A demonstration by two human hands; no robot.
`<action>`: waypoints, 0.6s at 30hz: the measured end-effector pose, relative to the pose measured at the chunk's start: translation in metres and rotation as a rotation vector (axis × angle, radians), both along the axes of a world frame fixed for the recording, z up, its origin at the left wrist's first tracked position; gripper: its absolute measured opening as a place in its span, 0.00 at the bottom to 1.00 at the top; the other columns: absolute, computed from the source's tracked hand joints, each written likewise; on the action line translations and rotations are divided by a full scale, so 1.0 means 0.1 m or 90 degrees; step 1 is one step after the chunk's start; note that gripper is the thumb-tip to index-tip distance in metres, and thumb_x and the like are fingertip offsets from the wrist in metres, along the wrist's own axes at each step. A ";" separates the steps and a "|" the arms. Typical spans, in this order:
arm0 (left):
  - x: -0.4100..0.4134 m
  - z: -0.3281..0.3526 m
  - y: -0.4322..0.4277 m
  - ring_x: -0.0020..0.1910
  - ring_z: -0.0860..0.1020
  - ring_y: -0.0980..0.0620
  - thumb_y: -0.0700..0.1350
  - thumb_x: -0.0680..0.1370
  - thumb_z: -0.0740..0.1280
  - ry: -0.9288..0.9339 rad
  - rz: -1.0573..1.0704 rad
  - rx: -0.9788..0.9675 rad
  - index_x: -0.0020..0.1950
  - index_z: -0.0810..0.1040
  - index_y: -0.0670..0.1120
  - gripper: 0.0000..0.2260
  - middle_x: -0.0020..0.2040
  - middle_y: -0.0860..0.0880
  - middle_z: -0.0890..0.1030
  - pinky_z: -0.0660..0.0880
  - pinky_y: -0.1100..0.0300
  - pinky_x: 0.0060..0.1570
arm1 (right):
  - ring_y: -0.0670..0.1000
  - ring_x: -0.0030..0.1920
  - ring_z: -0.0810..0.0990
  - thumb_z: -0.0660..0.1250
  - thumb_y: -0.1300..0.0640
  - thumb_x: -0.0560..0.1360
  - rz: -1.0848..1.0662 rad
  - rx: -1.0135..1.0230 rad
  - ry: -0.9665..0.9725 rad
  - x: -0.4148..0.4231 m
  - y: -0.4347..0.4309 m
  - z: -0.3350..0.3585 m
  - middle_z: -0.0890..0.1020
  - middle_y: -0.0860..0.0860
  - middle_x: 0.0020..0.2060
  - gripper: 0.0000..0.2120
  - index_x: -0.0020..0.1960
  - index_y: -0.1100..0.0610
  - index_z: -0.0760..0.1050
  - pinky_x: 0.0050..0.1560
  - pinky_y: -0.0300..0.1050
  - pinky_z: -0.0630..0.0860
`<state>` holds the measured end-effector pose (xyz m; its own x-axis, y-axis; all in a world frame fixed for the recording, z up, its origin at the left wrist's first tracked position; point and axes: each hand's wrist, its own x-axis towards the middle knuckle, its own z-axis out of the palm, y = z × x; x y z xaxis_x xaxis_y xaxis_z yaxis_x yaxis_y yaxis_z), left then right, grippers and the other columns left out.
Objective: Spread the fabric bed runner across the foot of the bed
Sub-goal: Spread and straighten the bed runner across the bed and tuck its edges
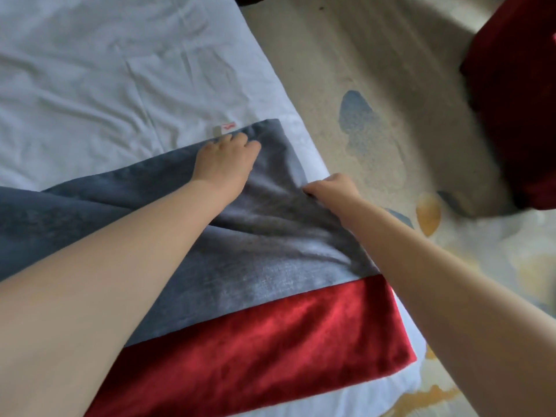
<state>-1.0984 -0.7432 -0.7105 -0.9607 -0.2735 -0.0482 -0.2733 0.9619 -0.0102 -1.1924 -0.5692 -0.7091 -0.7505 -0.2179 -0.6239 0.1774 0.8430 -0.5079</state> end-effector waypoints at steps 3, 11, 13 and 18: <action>-0.18 -0.01 0.19 0.58 0.73 0.42 0.38 0.77 0.64 0.013 -0.065 0.007 0.65 0.69 0.47 0.17 0.60 0.45 0.73 0.74 0.48 0.50 | 0.47 0.23 0.67 0.73 0.53 0.66 0.036 0.008 -0.103 -0.13 0.06 0.03 0.70 0.50 0.25 0.14 0.33 0.56 0.69 0.21 0.34 0.61; -0.66 -0.03 0.27 0.53 0.74 0.44 0.36 0.75 0.62 -0.085 -0.281 -0.119 0.54 0.77 0.46 0.11 0.51 0.48 0.76 0.69 0.54 0.40 | 0.52 0.31 0.69 0.68 0.59 0.67 0.288 0.067 -0.016 -0.25 0.04 -0.07 0.70 0.52 0.26 0.12 0.28 0.57 0.68 0.33 0.43 0.66; -0.76 -0.03 0.27 0.50 0.74 0.43 0.34 0.72 0.63 -0.095 -0.261 -0.127 0.49 0.79 0.44 0.10 0.46 0.46 0.78 0.68 0.55 0.39 | 0.53 0.30 0.71 0.67 0.61 0.67 0.283 0.083 0.042 -0.30 0.08 -0.11 0.71 0.52 0.27 0.10 0.29 0.56 0.69 0.31 0.42 0.66; -0.97 -0.04 0.40 0.49 0.74 0.46 0.30 0.69 0.62 -0.071 -0.226 -0.151 0.46 0.79 0.45 0.14 0.41 0.48 0.78 0.64 0.57 0.36 | 0.58 0.38 0.79 0.65 0.64 0.68 0.231 0.094 0.176 -0.44 0.22 -0.13 0.80 0.56 0.37 0.05 0.42 0.61 0.78 0.29 0.39 0.66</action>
<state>-1.1950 -0.7032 -0.7143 -0.9896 0.0561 -0.1322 0.0884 0.9633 -0.2533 -1.2366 -0.5469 -0.7216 -0.7846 -0.4197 -0.4563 -0.2656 0.8926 -0.3643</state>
